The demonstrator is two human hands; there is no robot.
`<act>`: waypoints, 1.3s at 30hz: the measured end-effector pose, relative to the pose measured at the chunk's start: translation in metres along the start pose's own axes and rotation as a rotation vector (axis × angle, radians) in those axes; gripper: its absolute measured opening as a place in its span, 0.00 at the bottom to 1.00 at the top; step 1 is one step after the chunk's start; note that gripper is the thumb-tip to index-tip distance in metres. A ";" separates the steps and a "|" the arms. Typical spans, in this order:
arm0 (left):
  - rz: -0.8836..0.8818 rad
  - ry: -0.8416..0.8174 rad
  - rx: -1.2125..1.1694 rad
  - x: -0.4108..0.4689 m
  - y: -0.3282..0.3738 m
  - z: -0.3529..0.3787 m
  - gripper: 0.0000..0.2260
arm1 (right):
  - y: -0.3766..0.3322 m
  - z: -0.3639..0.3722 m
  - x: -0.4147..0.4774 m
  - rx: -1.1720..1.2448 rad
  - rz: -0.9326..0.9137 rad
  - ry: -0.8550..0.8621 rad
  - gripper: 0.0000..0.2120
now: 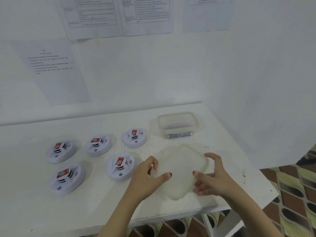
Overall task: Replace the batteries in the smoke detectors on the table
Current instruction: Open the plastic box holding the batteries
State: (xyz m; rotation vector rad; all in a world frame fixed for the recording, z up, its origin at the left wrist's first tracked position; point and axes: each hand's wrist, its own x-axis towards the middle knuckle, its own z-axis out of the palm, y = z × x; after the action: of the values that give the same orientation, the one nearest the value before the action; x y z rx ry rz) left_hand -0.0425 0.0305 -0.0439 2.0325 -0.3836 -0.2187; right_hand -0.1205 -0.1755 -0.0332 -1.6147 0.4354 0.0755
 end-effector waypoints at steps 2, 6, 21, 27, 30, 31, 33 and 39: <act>-0.016 -0.007 0.003 0.003 0.000 -0.001 0.16 | -0.001 0.003 0.000 0.003 -0.044 0.017 0.28; -0.133 -0.189 -0.217 0.012 0.001 -0.007 0.16 | -0.005 0.003 0.004 0.006 -0.054 -0.003 0.19; -0.305 -0.327 -0.654 0.033 0.000 -0.008 0.14 | -0.012 -0.024 0.042 0.215 0.112 -0.415 0.12; -0.372 -0.397 -0.870 0.039 -0.010 -0.002 0.11 | -0.010 -0.024 0.054 0.295 0.168 -0.461 0.10; -0.323 -0.323 -0.909 0.041 -0.011 -0.002 0.12 | -0.007 -0.025 0.056 0.301 0.133 -0.496 0.10; -0.309 -0.312 -0.897 0.040 -0.011 -0.003 0.12 | -0.006 -0.025 0.057 0.301 0.119 -0.506 0.09; -0.300 -0.317 -0.870 0.038 -0.012 -0.003 0.12 | -0.005 -0.024 0.057 0.313 0.097 -0.512 0.08; -0.269 -0.315 -0.794 0.031 -0.019 0.001 0.14 | -0.004 -0.023 0.063 0.393 0.051 -0.472 0.10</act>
State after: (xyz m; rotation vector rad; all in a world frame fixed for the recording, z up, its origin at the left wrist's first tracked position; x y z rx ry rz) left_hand -0.0106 0.0267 -0.0610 1.2539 -0.1665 -0.7381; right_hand -0.0661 -0.2128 -0.0466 -1.1498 0.1127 0.3789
